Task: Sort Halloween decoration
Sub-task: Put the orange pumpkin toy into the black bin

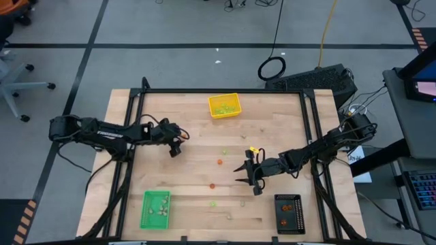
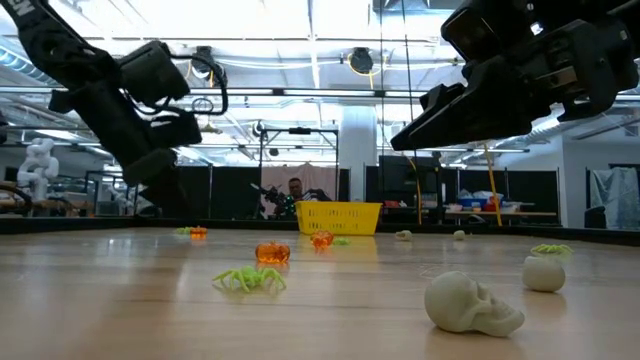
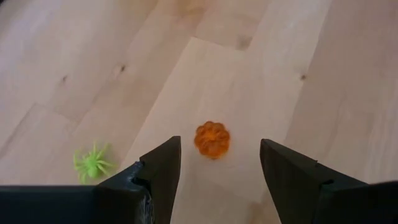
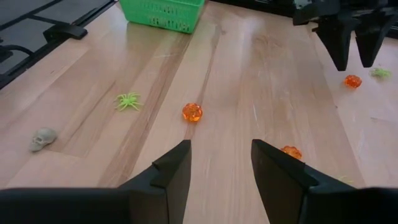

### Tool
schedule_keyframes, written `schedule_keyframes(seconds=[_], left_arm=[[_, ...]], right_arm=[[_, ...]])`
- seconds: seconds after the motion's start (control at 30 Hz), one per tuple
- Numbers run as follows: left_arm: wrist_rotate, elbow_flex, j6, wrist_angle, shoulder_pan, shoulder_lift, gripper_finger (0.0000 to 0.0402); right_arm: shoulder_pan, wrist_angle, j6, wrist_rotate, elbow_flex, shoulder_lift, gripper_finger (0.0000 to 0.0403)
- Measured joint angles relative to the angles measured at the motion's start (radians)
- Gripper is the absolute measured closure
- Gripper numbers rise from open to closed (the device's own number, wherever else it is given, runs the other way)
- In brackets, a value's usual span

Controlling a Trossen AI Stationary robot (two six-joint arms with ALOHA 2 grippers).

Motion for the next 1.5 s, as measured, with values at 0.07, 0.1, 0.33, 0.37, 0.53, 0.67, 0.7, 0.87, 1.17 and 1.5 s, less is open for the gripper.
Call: schedule_keyframes(seconds=[0.07, 0.1, 0.33, 0.37, 0.53, 0.67, 0.7, 0.87, 1.17, 1.5], left_arm=[[0.018, -0.001, 0.013, 0.001, 0.018, 0.014, 0.0185], [0.028, -0.001, 0.024, 0.017, 0.025, 0.023, 0.0185], [0.120, 0.000, 0.061, 0.103, 0.073, 0.102, 0.0185], [0.127, 0.000, 0.060, 0.101, 0.081, 0.117, 0.0185], [0.167, 0.003, 0.073, 0.124, 0.106, 0.175, 0.0186], [0.175, 0.003, 0.081, 0.153, 0.109, 0.195, 0.0186], [0.175, 0.003, 0.082, 0.154, 0.109, 0.196, 0.0186], [0.170, 0.003, 0.081, 0.130, 0.108, 0.197, 0.0215], [0.177, 0.005, 0.078, 0.103, 0.107, 0.197, 0.0274], [0.184, 0.001, 0.058, 0.101, 0.107, 0.171, 0.0327]], right_arm=[[0.000, 0.000, 0.003, 0.000, 0.000, 0.000, 0.0250], [0.000, 0.001, 0.005, 0.000, 0.000, 0.000, 0.0250], [0.000, 0.001, 0.031, 0.000, 0.000, 0.000, 0.0250], [0.000, 0.001, 0.031, 0.000, 0.000, 0.000, 0.0250], [0.000, 0.008, 0.030, 0.000, 0.000, 0.000, 0.0250], [0.000, 0.008, 0.029, 0.000, 0.000, 0.000, 0.0250], [0.000, 0.008, 0.029, 0.000, 0.000, 0.000, 0.0250], [0.000, 0.008, 0.030, 0.000, 0.000, 0.000, 0.0250], [0.000, 0.008, 0.031, 0.000, 0.000, 0.000, 0.0250], [0.000, 0.005, 0.030, 0.000, -0.010, 0.030, 0.0250]])
